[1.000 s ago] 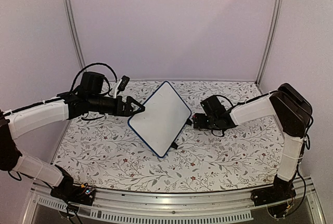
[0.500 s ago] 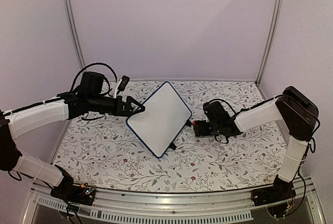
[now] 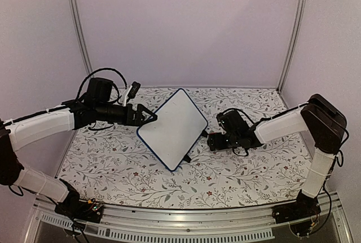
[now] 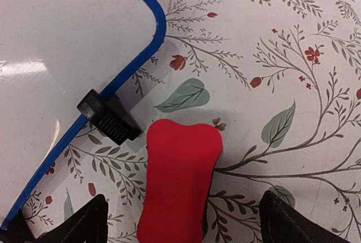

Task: Erase the whiteboard
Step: Place the whiteboard eraser at the center of the board, then move the whiteboard to the center of the board.

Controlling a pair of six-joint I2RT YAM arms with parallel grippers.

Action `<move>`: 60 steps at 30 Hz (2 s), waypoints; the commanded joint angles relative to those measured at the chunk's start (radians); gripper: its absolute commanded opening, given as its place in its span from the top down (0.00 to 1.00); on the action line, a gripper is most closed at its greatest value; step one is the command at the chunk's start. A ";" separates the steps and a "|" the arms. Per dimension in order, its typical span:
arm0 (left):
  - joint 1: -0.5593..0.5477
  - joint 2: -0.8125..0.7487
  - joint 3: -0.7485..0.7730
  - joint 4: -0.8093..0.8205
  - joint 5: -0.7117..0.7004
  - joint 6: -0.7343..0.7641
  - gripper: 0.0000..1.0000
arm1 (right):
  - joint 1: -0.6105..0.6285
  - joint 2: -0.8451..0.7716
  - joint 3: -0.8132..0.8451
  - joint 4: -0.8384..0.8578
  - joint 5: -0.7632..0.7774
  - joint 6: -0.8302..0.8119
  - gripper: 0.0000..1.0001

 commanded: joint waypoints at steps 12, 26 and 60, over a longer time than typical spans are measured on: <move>0.028 -0.217 0.010 -0.044 -0.239 0.033 0.00 | 0.008 -0.458 -0.147 -0.091 0.069 -0.055 0.01; 0.048 -0.541 -0.029 -0.246 -0.509 0.116 0.00 | 0.008 -1.022 -0.104 -0.472 0.199 -0.065 0.01; 0.125 -0.644 -0.110 -0.271 -0.667 0.072 0.00 | 0.380 0.145 0.156 0.064 0.211 -0.180 0.48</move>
